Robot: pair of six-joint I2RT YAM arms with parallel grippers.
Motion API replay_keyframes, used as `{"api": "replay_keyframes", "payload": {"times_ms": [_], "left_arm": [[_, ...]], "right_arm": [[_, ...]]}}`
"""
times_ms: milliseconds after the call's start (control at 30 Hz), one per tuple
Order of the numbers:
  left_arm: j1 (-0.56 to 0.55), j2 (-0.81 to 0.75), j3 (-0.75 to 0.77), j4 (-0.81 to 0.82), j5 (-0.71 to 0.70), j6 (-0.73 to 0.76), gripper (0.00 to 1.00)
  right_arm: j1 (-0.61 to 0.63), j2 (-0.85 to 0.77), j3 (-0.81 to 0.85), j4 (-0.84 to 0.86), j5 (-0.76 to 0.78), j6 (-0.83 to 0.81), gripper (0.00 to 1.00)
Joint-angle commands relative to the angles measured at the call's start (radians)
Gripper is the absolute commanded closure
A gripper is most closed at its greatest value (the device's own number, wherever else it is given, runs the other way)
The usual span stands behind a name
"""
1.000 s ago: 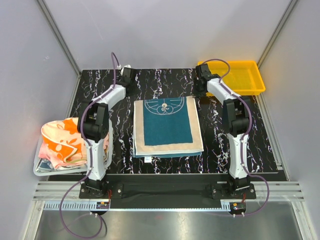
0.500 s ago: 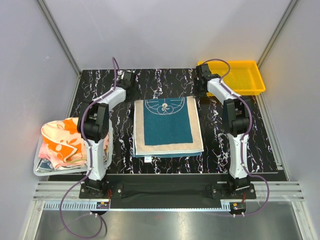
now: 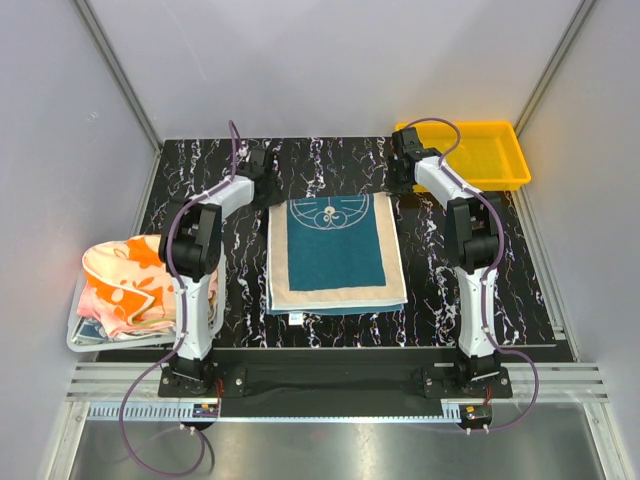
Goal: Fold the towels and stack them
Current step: Fold the towel
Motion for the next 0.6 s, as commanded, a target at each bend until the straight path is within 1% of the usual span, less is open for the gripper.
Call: {"api": "replay_keyframes", "payload": {"times_ms": [0,100,233,267,333,367,400,500,533,567], "left_arm": [[0.006,0.014,0.035,-0.002,0.018,0.002,0.52],[0.009,0.032,0.057,-0.009,0.017,0.009,0.53],[0.012,0.05,0.083,-0.018,0.021,0.01,0.62],[0.012,0.052,0.083,-0.017,0.027,0.009,0.68],[0.014,0.052,0.078,-0.009,0.035,0.006,0.72],[0.012,0.052,0.077,-0.006,0.038,0.009,0.78],[0.015,0.053,0.077,-0.002,0.04,0.01,0.81],[0.018,0.053,0.08,0.02,0.049,0.022,0.96],[0.018,0.053,0.089,0.031,0.05,0.025,0.99],[0.018,0.053,0.098,0.035,0.054,0.033,1.0]], "right_arm": [[-0.01,-0.024,0.01,0.011,0.007,-0.02,1.0],[-0.013,-0.022,0.013,0.01,0.008,-0.023,1.0],[-0.018,-0.018,0.016,0.008,0.007,-0.022,1.0],[-0.018,-0.018,0.017,0.008,0.007,-0.021,1.0],[-0.019,-0.016,0.021,0.01,0.002,-0.021,1.0],[-0.019,-0.015,0.021,0.01,0.001,-0.018,1.0],[-0.019,-0.013,0.022,0.01,-0.001,-0.02,1.0],[-0.019,-0.013,0.028,0.011,-0.001,-0.018,1.0],[-0.021,-0.013,0.031,0.013,0.002,-0.02,1.0],[-0.021,-0.013,0.033,0.014,0.004,-0.018,1.0]]}}
